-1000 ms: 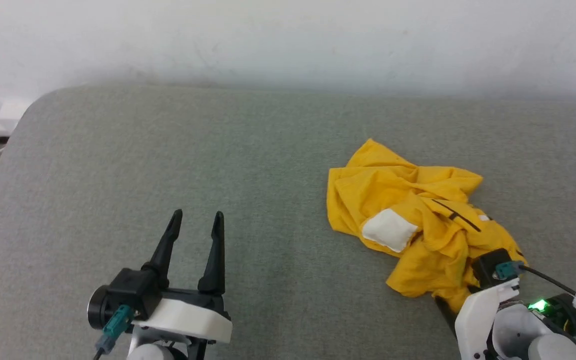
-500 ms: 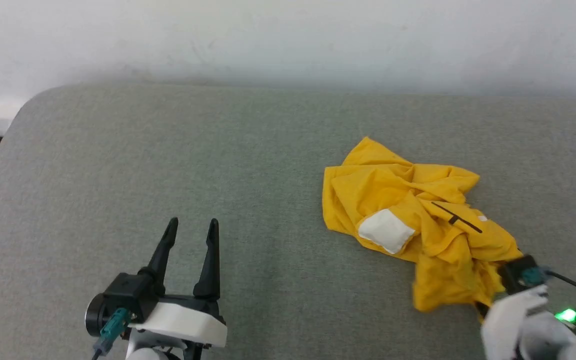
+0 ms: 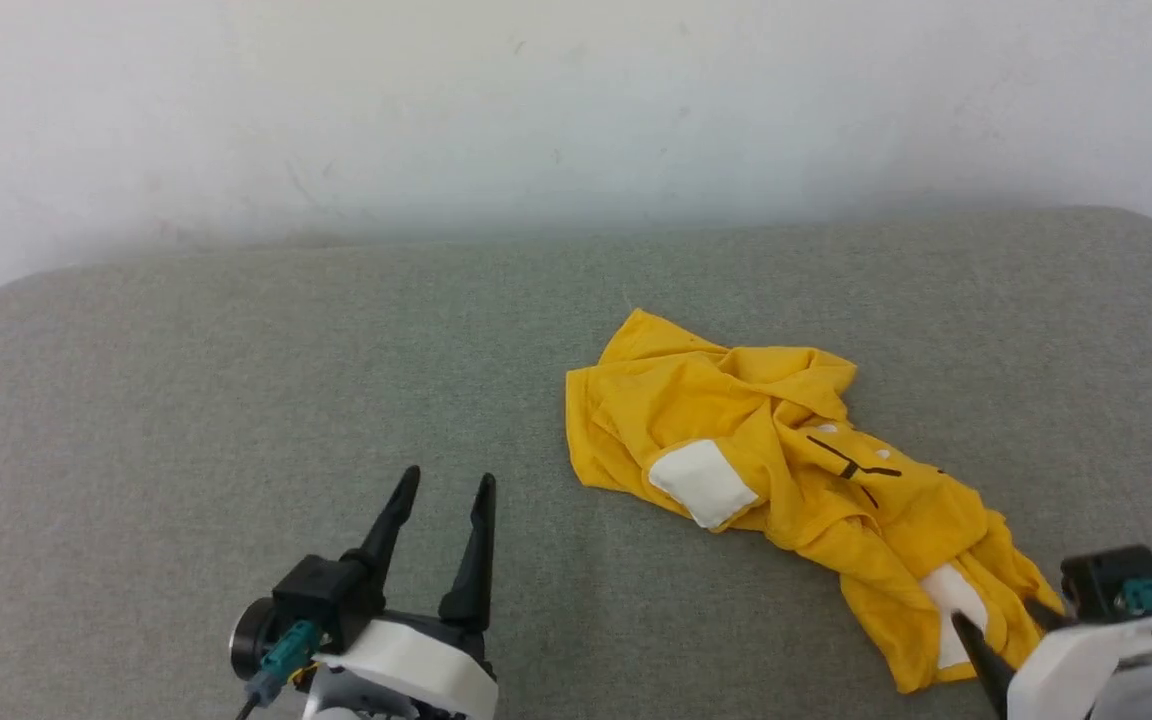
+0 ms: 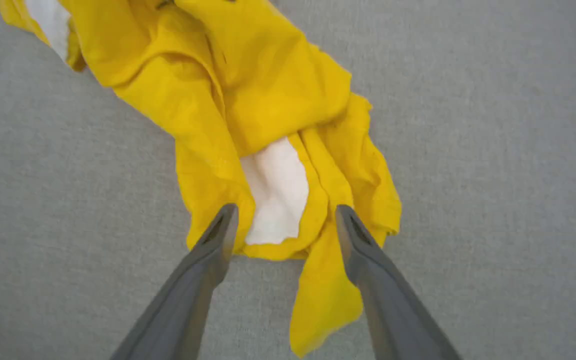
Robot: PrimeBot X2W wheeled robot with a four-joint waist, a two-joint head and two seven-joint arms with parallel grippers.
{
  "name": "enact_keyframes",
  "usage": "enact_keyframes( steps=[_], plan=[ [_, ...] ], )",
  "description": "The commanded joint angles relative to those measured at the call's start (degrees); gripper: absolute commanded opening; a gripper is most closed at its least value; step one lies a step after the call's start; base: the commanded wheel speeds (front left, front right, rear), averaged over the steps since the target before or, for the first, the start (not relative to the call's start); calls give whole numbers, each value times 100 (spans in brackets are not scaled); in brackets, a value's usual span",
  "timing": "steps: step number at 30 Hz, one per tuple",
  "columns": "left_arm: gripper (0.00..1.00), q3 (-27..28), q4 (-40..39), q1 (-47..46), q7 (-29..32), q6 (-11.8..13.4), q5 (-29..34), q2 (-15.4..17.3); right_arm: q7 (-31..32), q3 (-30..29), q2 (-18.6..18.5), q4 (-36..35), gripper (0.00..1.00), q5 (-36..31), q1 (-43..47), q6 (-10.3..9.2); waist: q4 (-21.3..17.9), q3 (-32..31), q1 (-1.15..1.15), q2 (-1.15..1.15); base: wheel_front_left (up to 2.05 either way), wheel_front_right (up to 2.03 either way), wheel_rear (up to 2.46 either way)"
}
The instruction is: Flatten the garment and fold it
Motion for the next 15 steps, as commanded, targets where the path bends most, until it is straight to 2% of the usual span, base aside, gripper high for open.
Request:
enact_keyframes(
  steps=[1,4,7,15],
  plan=[
    [100,-95,84,-129,36,-70,-39,-25,-187,16,49,-245,100,113,-168,-11,-78,-2,0,0,0,0,0],
    [100,-333,186,-304,313,-136,-125,-42,-569,-4,125,-641,100,252,-322,-11,-177,72,0,0,0,0,0],
    [100,-733,359,-573,930,-213,-149,-55,-997,-94,234,-883,100,217,-458,-11,-286,224,0,0,0,0,0],
    [100,-1482,909,-1677,2535,-305,-201,-75,-1765,-52,388,-808,100,-73,-648,-11,-629,758,0,0,0,0,0]
  ],
)
